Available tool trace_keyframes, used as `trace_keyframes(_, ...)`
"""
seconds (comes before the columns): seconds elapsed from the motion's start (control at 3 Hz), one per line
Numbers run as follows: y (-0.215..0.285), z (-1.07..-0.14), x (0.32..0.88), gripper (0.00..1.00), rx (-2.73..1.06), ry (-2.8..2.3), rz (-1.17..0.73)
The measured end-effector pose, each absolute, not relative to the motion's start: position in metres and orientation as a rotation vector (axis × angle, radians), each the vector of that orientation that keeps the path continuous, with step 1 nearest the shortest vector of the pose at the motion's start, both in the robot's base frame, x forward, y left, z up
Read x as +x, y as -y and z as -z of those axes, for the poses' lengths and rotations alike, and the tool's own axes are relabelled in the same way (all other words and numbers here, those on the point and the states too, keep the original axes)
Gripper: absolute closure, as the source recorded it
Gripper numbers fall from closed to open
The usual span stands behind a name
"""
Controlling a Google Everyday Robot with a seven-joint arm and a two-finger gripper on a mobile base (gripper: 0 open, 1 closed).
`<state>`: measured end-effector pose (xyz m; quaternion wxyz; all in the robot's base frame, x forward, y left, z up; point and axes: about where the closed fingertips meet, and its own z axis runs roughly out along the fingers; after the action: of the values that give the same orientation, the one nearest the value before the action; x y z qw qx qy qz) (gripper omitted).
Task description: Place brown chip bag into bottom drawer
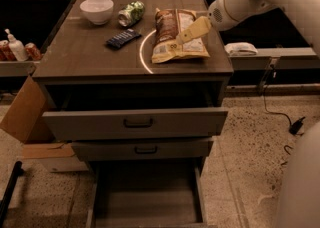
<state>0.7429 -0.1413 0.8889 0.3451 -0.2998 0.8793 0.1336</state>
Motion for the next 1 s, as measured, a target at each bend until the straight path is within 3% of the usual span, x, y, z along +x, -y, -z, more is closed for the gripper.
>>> trace_keyframes(1.0,0.103,-0.897,0.778,0.0,-0.616,-2.318,-0.358)
